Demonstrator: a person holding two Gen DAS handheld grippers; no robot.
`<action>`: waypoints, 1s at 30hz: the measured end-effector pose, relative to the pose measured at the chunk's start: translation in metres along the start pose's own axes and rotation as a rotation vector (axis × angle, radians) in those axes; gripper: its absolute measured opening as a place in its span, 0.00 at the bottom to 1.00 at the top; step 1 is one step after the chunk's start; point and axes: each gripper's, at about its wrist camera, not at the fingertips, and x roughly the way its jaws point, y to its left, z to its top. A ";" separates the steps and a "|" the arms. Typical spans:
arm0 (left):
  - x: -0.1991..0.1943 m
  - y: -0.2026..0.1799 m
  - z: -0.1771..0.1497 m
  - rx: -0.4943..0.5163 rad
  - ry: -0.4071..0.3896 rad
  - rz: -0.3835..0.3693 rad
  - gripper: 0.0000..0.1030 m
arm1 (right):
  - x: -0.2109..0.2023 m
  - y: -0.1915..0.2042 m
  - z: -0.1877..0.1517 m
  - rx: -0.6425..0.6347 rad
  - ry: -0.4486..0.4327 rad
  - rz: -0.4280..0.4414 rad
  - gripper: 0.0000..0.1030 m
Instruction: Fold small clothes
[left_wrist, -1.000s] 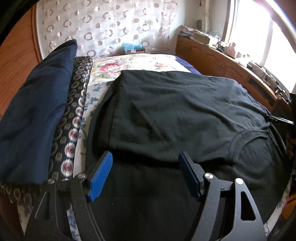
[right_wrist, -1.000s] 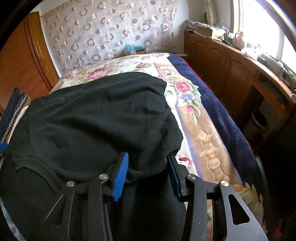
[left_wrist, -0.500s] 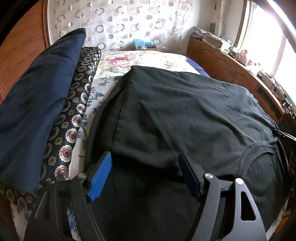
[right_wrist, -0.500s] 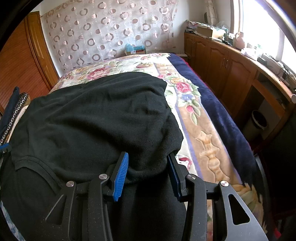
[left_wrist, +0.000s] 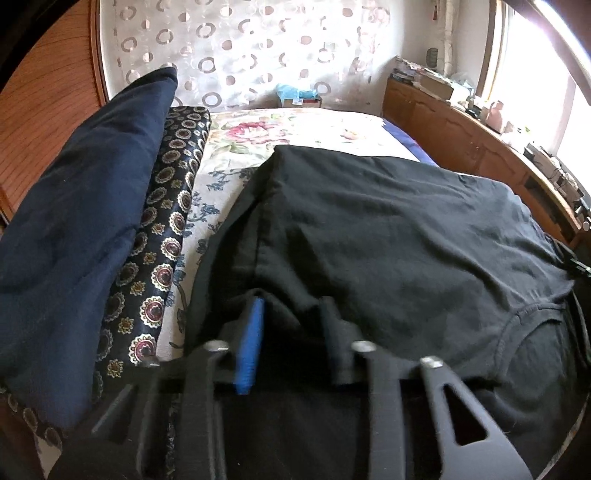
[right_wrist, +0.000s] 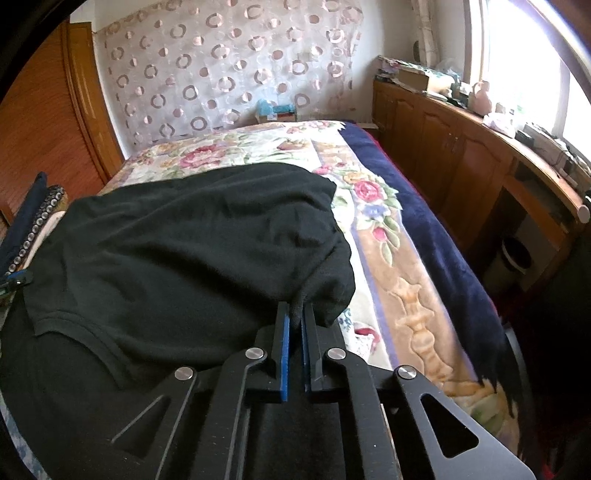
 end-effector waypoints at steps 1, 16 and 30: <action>0.000 0.001 0.000 -0.002 -0.001 -0.013 0.11 | -0.001 0.000 0.001 -0.003 -0.007 0.005 0.04; -0.085 -0.003 0.007 0.013 -0.232 -0.066 0.08 | -0.042 -0.003 0.003 -0.024 -0.177 0.045 0.03; -0.127 -0.002 -0.031 0.035 -0.283 -0.083 0.08 | -0.087 -0.002 -0.052 -0.047 -0.219 0.068 0.03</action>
